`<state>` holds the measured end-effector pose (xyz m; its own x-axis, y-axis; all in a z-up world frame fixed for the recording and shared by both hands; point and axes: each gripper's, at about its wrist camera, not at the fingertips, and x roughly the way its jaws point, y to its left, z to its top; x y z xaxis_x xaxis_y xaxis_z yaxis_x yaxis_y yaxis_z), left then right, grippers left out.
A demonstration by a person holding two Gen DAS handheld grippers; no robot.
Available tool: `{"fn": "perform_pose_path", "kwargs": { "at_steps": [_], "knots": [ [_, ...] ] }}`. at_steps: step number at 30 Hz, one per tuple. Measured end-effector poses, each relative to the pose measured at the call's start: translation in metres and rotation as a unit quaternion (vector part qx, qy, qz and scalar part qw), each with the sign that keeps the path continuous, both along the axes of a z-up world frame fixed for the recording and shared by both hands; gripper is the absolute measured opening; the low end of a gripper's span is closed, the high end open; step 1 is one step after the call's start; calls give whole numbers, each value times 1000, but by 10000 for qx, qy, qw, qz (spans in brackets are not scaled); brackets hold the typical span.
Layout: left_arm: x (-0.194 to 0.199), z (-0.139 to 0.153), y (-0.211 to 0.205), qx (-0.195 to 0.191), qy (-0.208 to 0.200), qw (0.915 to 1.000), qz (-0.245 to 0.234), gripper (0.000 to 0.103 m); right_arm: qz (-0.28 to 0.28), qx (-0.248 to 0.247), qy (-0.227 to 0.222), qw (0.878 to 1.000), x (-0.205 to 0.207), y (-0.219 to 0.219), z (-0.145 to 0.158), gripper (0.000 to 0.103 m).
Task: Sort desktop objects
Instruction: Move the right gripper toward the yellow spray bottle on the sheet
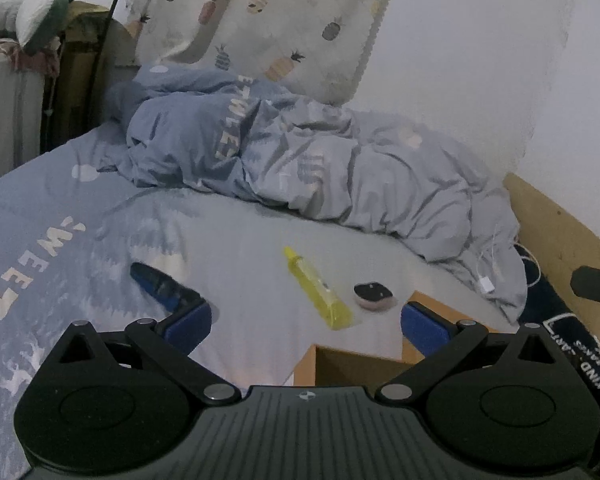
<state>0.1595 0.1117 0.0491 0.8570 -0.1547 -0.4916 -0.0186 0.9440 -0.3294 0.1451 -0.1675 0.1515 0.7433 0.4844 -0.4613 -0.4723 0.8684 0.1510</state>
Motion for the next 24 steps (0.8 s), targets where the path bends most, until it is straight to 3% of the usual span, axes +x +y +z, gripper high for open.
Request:
{"fn": "perform_pose_path", "kwargs": {
  "at_steps": [11,24],
  "knots": [
    [42,13,14,-222,-34,9997,118,103,412,-24,-101,9991,76,25,13,103],
    [96,1,32,-549,-4,9982,244,103,801,-12,24,9968,166,51,6,102]
  ]
}}
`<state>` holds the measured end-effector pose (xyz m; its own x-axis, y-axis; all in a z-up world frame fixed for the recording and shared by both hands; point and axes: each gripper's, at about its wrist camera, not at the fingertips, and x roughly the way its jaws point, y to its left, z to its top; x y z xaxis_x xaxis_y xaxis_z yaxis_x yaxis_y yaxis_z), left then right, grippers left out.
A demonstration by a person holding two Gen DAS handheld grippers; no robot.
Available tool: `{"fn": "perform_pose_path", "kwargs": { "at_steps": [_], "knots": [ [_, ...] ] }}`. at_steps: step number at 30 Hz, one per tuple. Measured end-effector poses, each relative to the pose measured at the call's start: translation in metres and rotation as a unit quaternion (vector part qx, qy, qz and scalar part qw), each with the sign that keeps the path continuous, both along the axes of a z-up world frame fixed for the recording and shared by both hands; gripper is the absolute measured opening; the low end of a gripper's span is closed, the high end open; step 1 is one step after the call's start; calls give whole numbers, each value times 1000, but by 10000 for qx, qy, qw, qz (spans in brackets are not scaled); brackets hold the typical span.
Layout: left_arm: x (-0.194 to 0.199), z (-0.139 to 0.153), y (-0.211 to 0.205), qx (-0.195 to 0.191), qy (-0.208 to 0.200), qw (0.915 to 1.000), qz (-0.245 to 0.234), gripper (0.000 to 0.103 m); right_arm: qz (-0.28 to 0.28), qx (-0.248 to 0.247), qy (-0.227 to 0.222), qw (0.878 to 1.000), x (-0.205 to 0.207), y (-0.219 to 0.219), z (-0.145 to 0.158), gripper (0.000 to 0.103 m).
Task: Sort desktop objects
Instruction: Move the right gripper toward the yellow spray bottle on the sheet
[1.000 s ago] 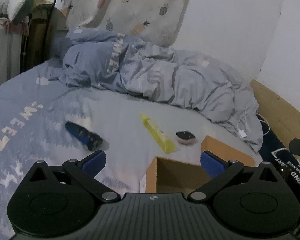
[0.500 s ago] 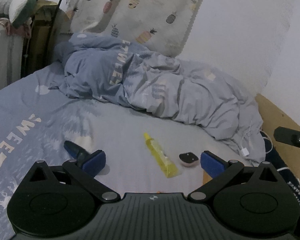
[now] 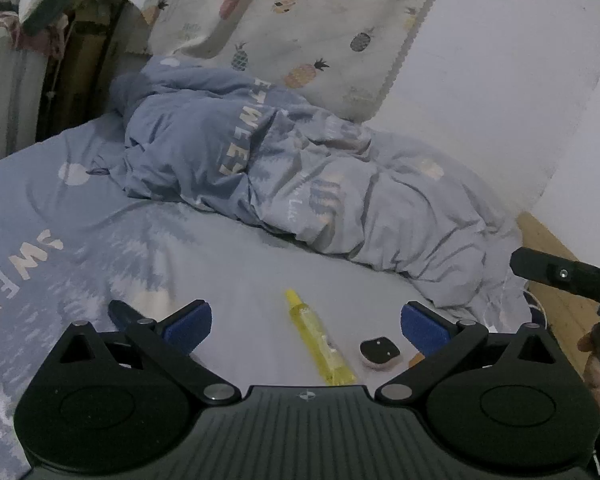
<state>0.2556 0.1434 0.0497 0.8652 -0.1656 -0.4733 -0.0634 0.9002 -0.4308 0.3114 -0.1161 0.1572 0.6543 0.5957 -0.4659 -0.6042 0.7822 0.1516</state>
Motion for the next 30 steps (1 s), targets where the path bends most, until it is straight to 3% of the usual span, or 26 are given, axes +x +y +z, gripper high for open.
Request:
{"fn": "perform_pose_path", "kwargs": {
  "at_steps": [8,22,30],
  "knots": [
    [31,-18,2,-30,45,10000,-11,103,44,-158,164,9997,49,13,-26,102],
    [69,-69,1,-30,412,9991,-15,103,197,-925,866,9917,128,48,-134,95],
    [86,-101,5,-63,733,9972,126,103,428,-1406,1160,9823,153,68,-184,92]
  ]
}}
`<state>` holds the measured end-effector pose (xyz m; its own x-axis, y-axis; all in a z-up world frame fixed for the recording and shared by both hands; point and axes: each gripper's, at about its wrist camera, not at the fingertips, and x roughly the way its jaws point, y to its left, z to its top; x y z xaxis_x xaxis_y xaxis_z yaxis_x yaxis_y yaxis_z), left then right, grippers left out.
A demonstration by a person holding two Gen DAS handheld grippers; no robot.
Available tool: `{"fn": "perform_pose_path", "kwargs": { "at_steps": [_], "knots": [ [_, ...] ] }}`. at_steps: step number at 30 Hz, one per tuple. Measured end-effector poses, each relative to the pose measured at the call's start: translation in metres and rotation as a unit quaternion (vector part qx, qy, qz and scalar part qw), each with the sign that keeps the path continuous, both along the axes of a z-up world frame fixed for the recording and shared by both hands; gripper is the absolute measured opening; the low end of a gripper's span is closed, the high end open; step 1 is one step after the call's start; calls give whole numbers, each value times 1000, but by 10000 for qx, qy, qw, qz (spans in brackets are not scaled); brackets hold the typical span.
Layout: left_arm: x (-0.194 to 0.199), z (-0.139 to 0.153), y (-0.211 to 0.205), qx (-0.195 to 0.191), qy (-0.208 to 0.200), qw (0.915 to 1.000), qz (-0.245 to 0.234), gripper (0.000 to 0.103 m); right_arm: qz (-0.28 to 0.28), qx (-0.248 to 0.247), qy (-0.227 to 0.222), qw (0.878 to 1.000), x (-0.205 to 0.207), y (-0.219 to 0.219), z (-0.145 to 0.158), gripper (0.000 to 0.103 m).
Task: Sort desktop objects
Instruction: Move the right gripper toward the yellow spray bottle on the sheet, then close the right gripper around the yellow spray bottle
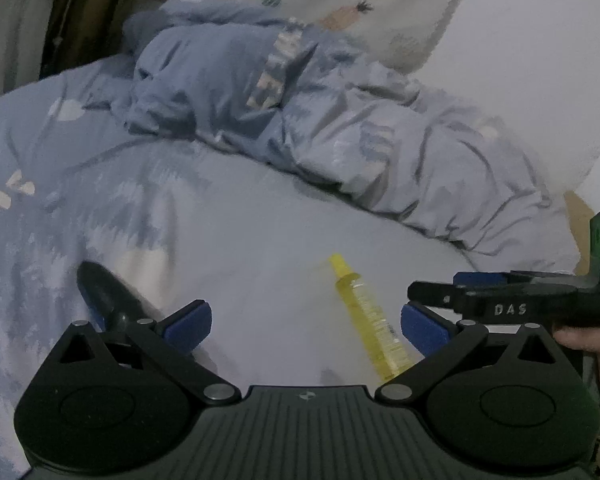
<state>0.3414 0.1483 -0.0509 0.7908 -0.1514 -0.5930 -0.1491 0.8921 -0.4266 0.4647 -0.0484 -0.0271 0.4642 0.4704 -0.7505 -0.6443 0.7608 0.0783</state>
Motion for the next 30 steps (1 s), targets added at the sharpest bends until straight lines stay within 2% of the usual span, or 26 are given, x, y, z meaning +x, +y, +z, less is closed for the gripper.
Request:
{"fn": "perform_pose_path", "kwargs": {
  "at_steps": [6,15,22,27,30],
  "knots": [
    [6,-20,1,-80,152,9999,-7,103,75,-383,261,9989,13,12,-39,85],
    [10,-39,4,-216,244,9995,28,103,197,-876,526,9946,27,24,-76,69],
    [9,-50,6,-297,307,9991,52,103,122,-1106,490,9926,32,25,-84,62],
    [7,-52,6,-318,317,9990,49,103,55,-1241,563,9907,36,23,-95,48],
    [8,-53,6,-326,338,9989,44,103,11,-1241,613,9904,37,21,-101,47]
  ]
}}
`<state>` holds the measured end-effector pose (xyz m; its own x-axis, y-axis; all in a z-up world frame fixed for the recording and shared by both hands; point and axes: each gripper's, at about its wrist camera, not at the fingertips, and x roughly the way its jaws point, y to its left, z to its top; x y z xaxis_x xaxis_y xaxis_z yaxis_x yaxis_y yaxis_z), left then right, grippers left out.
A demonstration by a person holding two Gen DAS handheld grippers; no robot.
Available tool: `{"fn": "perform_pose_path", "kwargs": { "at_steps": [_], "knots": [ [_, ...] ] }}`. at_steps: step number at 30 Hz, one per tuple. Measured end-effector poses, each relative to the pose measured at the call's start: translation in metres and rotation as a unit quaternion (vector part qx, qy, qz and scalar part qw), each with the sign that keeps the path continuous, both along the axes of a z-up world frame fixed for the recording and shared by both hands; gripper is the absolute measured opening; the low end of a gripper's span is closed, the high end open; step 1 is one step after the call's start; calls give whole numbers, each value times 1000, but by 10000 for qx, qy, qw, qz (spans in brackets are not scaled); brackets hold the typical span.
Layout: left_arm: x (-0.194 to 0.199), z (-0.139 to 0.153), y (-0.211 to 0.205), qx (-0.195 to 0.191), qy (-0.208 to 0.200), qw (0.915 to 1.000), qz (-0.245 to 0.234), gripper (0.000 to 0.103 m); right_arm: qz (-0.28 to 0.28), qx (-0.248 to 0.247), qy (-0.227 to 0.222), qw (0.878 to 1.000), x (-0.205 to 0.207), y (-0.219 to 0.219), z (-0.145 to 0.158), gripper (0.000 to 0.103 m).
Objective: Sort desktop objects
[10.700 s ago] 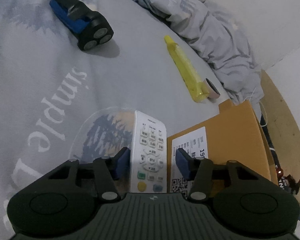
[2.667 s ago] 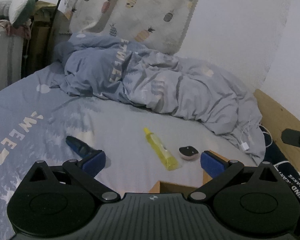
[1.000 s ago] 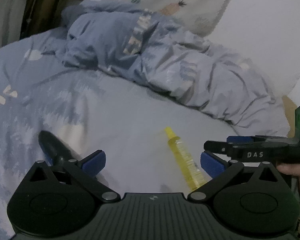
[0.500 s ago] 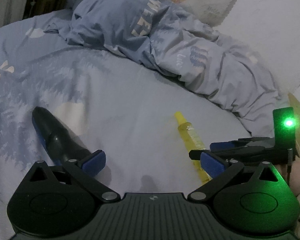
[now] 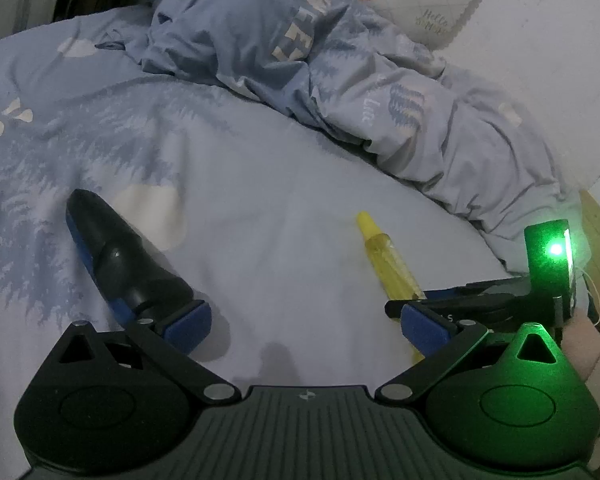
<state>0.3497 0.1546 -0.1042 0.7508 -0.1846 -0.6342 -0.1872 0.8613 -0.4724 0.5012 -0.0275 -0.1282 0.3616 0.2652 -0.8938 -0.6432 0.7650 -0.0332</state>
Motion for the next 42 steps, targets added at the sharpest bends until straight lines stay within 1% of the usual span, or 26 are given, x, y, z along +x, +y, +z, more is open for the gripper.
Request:
{"fn": "perform_pose_path", "kwargs": {
  "at_steps": [7,12,17,20,27,30,37,42],
  "knots": [
    [-3,-4,1,-53,53,10000,28,103,-26,49,10,10000,-2,-1,-2,46],
    [-9,1,4,-98,42,9999,84,103,38,75,13,10000,-6,-1,1,45],
    [-17,14,4,-110,-46,9998,134,103,129,115,-88,9998,-18,1,17,45],
    [-23,23,3,-110,-94,9998,156,103,125,120,-188,9997,-23,2,33,45],
    [-42,54,-9,6,-246,9997,96,103,171,151,-456,9987,-46,-2,83,45],
    [-50,72,-16,44,-338,9994,68,103,134,155,-611,9979,-60,-7,106,45],
    [-72,128,-30,276,-756,9967,94,103,139,402,-952,9946,-98,-29,168,45],
    [-90,158,-41,348,-962,9947,102,103,68,558,-1240,9907,-123,-50,212,45]
  ]
}}
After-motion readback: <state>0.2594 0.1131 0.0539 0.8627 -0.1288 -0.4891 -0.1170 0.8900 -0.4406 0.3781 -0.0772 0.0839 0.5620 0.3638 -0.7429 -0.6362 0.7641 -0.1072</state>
